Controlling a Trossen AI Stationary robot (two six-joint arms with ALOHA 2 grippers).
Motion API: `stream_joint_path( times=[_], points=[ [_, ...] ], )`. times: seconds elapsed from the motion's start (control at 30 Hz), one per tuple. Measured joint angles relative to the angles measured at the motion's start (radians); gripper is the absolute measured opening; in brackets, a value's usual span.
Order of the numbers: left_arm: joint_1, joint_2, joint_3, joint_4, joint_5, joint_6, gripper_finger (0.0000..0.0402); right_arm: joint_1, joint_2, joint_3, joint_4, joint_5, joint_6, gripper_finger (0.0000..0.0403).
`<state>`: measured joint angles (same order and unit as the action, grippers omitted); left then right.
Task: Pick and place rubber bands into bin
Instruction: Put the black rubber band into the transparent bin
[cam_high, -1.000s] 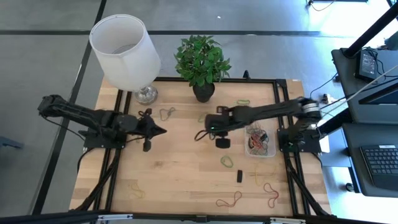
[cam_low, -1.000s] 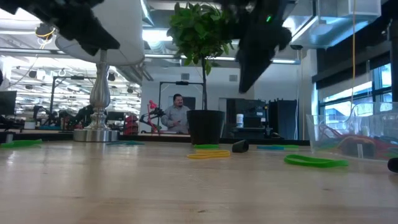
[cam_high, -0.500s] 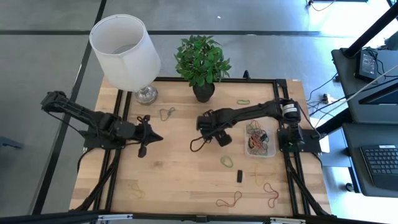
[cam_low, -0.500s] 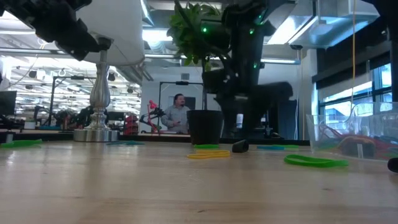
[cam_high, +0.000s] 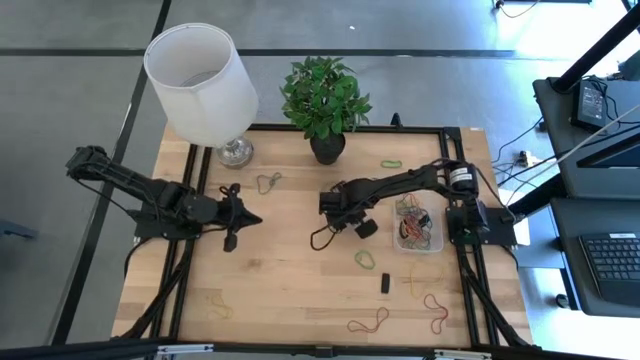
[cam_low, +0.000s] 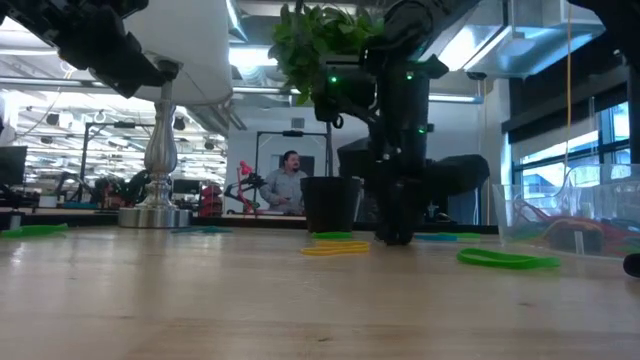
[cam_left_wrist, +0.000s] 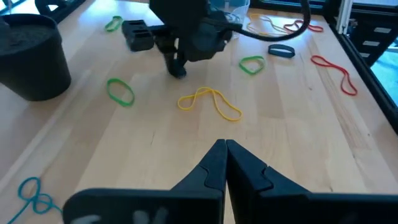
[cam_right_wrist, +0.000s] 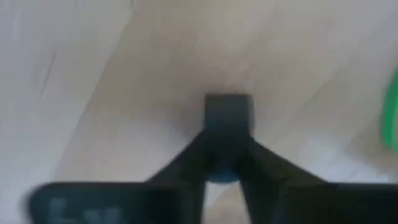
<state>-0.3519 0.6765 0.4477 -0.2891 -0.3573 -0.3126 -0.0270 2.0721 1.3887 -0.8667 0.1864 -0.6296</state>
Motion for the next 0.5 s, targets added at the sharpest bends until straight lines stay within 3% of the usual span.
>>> stream_joint_path(
  times=[0.1,0.33,0.5],
  points=[
    [0.000,0.000,0.000,0.000,-0.012,-0.012,0.0001,-0.001,-0.027,-0.005,-0.013,-0.018,0.168,0.0016],
    [0.000,0.000,0.000,0.000,-0.044,-0.016,0.0002,0.002,-0.230,-0.007,-0.113,-0.034,0.672,0.0006],
    [0.000,0.000,0.000,0.000,-0.070,-0.016,0.0004,0.013,-0.414,-0.006,-0.177,-0.020,0.877,0.0007]
  ],
)
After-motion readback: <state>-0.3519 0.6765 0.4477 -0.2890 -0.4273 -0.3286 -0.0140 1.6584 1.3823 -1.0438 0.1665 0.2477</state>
